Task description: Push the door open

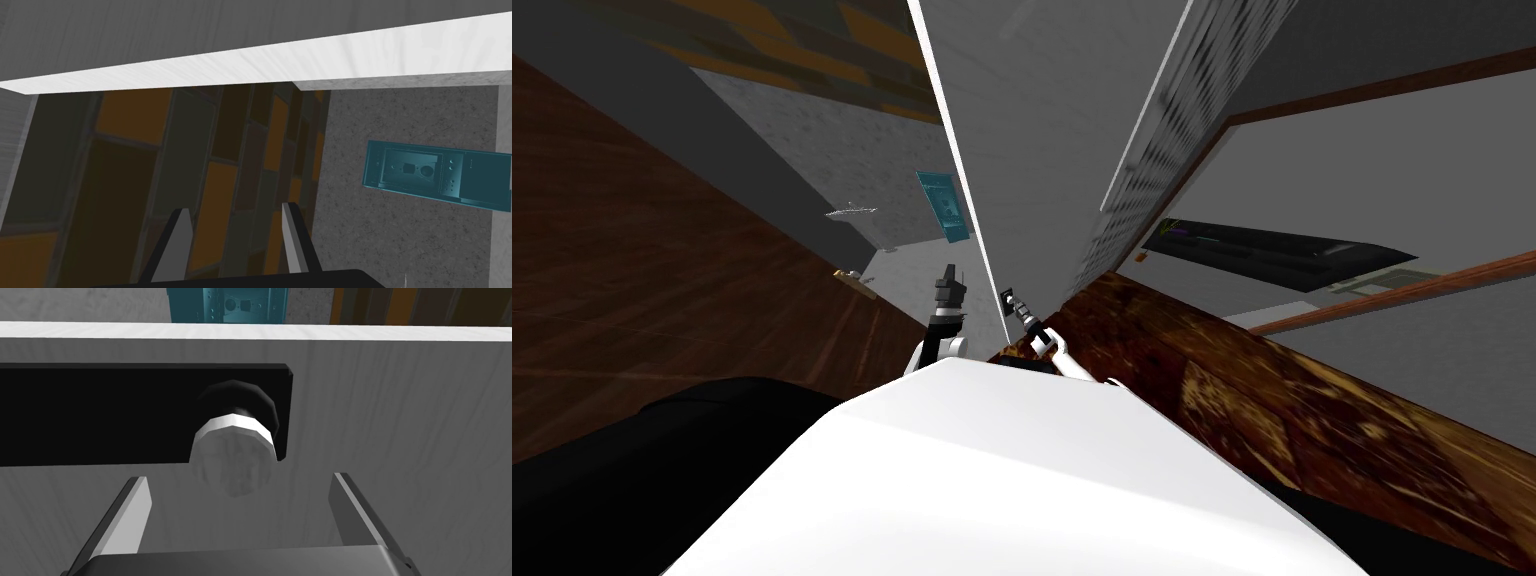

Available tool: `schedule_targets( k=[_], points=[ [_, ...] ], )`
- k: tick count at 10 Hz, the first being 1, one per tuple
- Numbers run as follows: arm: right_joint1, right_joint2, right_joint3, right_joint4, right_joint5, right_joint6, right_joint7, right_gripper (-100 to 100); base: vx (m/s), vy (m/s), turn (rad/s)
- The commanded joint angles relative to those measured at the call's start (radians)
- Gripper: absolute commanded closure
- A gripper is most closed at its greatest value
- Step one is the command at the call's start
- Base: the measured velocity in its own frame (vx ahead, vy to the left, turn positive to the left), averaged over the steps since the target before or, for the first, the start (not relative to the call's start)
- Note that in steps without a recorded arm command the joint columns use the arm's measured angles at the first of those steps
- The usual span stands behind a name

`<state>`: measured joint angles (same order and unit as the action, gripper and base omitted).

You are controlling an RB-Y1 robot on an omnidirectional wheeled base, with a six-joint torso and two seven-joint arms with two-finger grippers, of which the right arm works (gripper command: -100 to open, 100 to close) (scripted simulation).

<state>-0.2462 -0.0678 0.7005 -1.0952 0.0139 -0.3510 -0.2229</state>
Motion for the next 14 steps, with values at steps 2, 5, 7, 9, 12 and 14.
schedule_targets(
  k=[2, 5, 7, 9, 12, 14],
  points=[
    [-0.003, 0.015, -0.01, 0.014, 0.0, -0.001, 0.005, -100, 0.165, 0.135, 0.032],
    [-0.002, 0.011, -0.008, 0.01, 0.0, -0.001, 0.004, 100, 0.011, 0.01, -0.001],
    [-0.002, 0.011, -0.008, 0.01, 0.0, -0.001, 0.004, 100, -0.007, -0.008, 0.012],
    [-0.002, 0.011, -0.008, 0.01, 0.0, -0.001, 0.004, 100, 0.0, 0.0, 0.0],
    [0.012, 0.002, -0.026, -0.001, 0.024, 0.005, 0.0, 100, 0.082, 0.158, -0.097],
    [0.025, -0.003, -0.04, -0.01, 0.042, 0.008, -0.004, 100, 0.131, 0.195, -0.115]
  ],
)
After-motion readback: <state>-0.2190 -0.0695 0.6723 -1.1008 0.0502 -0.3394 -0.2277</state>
